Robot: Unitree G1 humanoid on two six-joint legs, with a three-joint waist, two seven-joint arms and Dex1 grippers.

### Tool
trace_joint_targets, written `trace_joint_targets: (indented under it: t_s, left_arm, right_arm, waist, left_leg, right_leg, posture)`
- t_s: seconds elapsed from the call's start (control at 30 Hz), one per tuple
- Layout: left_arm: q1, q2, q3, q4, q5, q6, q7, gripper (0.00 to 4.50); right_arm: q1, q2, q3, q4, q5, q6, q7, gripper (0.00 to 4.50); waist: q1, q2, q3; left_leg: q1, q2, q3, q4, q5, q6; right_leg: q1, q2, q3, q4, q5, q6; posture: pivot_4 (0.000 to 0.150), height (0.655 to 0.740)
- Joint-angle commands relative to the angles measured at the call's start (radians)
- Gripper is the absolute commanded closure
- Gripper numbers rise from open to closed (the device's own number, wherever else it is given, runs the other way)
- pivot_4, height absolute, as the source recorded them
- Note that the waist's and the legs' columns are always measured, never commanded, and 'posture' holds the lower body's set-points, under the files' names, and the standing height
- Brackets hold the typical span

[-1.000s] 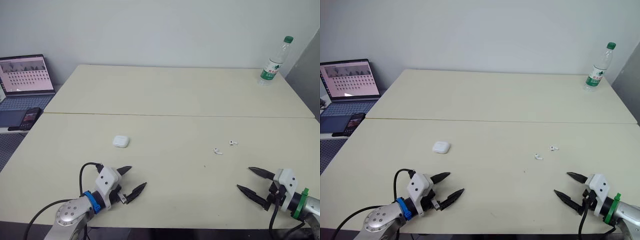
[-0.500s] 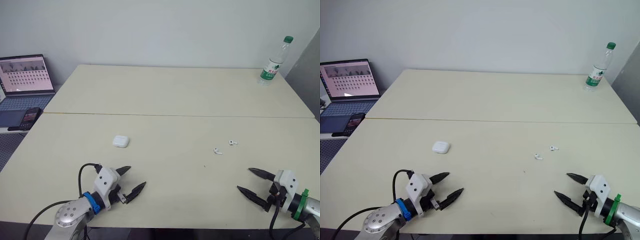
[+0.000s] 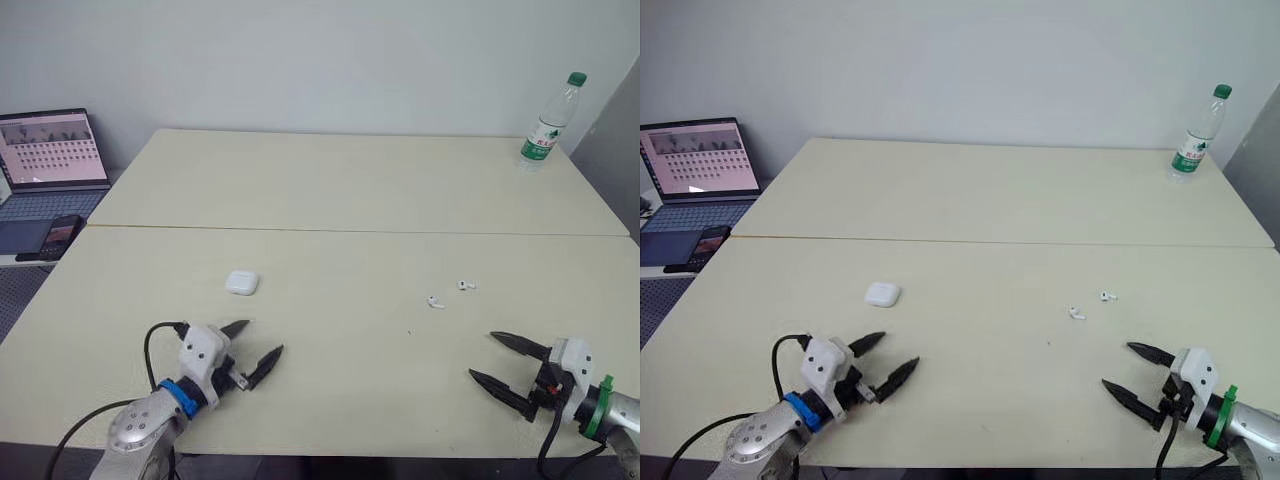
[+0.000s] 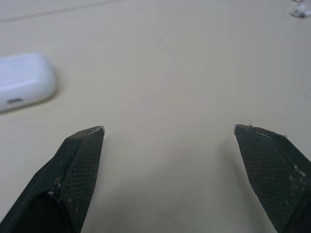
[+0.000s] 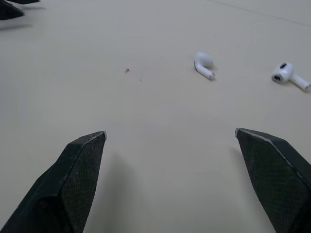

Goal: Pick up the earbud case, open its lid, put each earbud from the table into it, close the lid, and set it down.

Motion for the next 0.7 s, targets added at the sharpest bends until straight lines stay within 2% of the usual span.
trace_joint_targets:
  t_s: [0.03, 0.37, 0.7]
  left_arm:
    - [-0.065, -0.031, 0.067, 0.019, -0.003, -0.020, 0.089, 0.00]
    - [-0.180, -0.136, 0.052, 0.105, 0.099, -0.007, 0.282, 0.00]
    - [-0.274, -0.170, 0.023, 0.210, 0.142, 0.038, 0.352, 0.00]
  right_arm:
    - [-0.018, -0.003, 0.013, -0.097, 0.041, 0.018, 0.008, 0.04]
    - [-0.061, -0.007, 0.097, -0.307, 0.067, 0.107, -0.033, 0.04]
    - [-0.083, -0.008, 0.124, -0.388, 0.062, 0.147, -0.061, 0.04]
  waist:
    - [0.000, 0.000, 0.000]
    - [0.000, -0.002, 0.000]
    - [0.000, -0.004, 0.000]
  left_leg:
    - [0.000, 0.000, 0.000, 0.000, 0.000, 0.000]
    - [-0.001, -0.001, -0.001, 0.000, 0.000, 0.000]
    - [-0.002, -0.001, -0.001, 0.001, 0.000, 0.000]
  right_leg:
    - [0.000, 0.000, 0.000, 0.000, 0.001, 0.002]
    - [0.000, 0.000, 0.000, -0.001, 0.003, 0.004]
    - [0.000, 0.001, -0.001, -0.001, 0.005, 0.003]
  posture:
    - [0.150, 0.7362]
    - [0.150, 0.7362]
    - [0.150, 0.7362]
